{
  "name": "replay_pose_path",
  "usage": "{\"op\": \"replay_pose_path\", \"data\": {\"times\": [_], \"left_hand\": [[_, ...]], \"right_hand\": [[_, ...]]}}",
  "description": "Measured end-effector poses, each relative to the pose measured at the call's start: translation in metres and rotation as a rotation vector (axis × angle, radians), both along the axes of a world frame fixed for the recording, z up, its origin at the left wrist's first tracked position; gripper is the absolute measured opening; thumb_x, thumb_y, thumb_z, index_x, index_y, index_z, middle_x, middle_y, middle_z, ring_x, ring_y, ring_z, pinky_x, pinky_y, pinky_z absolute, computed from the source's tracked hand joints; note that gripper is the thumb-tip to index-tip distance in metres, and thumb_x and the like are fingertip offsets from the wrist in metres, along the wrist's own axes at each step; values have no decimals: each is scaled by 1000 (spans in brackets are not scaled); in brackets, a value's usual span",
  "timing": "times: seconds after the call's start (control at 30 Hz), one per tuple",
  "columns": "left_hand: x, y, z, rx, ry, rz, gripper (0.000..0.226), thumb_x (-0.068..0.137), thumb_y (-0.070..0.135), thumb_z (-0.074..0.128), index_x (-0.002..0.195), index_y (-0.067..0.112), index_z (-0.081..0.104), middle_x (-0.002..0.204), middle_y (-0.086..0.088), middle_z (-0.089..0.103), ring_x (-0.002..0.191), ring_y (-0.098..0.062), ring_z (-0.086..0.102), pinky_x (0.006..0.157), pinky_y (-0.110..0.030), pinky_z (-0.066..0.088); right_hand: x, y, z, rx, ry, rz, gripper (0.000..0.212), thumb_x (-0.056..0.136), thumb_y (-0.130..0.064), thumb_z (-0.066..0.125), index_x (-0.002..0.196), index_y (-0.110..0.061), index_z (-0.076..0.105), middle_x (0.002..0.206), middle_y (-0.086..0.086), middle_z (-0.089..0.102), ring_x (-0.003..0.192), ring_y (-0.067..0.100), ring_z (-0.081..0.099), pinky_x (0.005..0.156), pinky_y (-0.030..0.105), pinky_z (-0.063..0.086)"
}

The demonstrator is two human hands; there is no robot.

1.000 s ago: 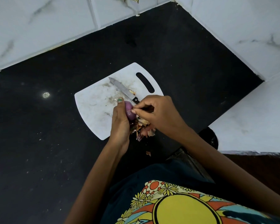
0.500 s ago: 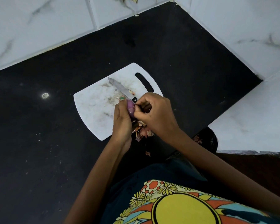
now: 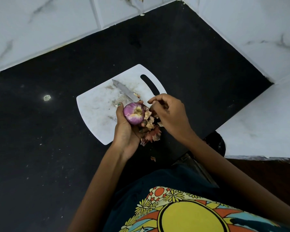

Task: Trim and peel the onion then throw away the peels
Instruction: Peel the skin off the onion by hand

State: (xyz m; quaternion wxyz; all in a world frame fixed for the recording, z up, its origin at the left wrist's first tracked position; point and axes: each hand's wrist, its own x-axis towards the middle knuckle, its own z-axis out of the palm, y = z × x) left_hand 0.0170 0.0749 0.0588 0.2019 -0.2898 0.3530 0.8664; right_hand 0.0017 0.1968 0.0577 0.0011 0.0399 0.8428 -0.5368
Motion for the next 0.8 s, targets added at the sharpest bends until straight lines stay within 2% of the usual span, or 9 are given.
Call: {"op": "replay_pose_path", "data": {"times": [0.03, 0.1, 0.13, 0.23, 0.33, 0.43, 0.57, 0.67, 0.8], "left_hand": [[0, -1, 0, 5, -8, -2, 57, 98, 53, 25, 91, 14, 65, 60, -3, 57, 39, -8, 42, 40, -18, 45], [1, -1, 1, 21, -19, 4, 56, 98, 53, 25, 91, 14, 65, 62, -4, 56, 40, -8, 40, 39, -19, 45], [1, -1, 3, 32, -20, 7, 56, 98, 53, 25, 90, 14, 65, 61, -3, 56, 40, -8, 40, 38, -18, 44], [0, -2, 3, 51, -37, 21, 58, 99, 51, 25, 83, 12, 65, 57, -3, 60, 36, -8, 45, 37, -16, 43], [0, -5, 0, 74, -62, 27, 60, 98, 55, 22, 89, 12, 64, 61, -2, 61, 38, -6, 47, 38, -14, 42], [0, -8, -5, 64, -78, 14, 69, 93, 65, 19, 92, 12, 63, 61, -2, 61, 38, -6, 50, 38, -14, 41], [-1, -11, -7, -20, -44, -57, 76, 89, 71, 12, 86, 14, 63, 59, -1, 63, 38, -7, 50, 40, -13, 42], [-1, -14, -11, -138, -27, -106, 72, 89, 72, 18, 86, 15, 63, 64, -1, 62, 44, -10, 48, 44, -17, 41], [-1, -17, -14, -249, 18, -161, 76, 88, 71, 22, 101, 7, 62, 85, -11, 63, 44, -10, 48, 45, -19, 42]], "right_hand": [[-1, 0, 2, 8, 3, 19, 18, 93, -13, 53, 88, -8, 69, 72, -6, 66, 66, 7, 63, 61, 26, 54], [-2, 1, 5, 30, 29, 62, 24, 94, -21, 55, 84, -5, 69, 63, -7, 61, 57, 4, 57, 53, 20, 45], [-2, 1, 6, 30, 40, 73, 22, 93, -22, 59, 82, -5, 68, 63, -6, 60, 57, 3, 55, 54, 19, 43], [-4, 3, 9, -15, 41, 94, 5, 87, -12, 65, 89, -8, 67, 76, -5, 65, 69, 4, 61, 62, 17, 49], [-4, 4, 15, -48, 40, 179, 12, 84, -7, 65, 96, -10, 68, 88, -3, 65, 76, 7, 63, 66, 13, 48], [-3, 6, 21, 44, 107, 349, 15, 82, -10, 70, 96, -11, 72, 95, 0, 63, 84, 5, 61, 75, 12, 46], [-2, 4, 22, 124, 190, 434, 20, 76, -16, 75, 96, -12, 74, 94, 1, 64, 87, 6, 60, 80, 23, 50], [-1, 1, 23, 103, 199, 424, 13, 74, -16, 77, 85, -10, 75, 87, 0, 65, 79, 11, 61, 73, 33, 52], [0, 0, 24, 96, 127, 429, 11, 74, -16, 78, 80, -9, 73, 84, -1, 64, 75, 13, 62, 70, 29, 53]]}}
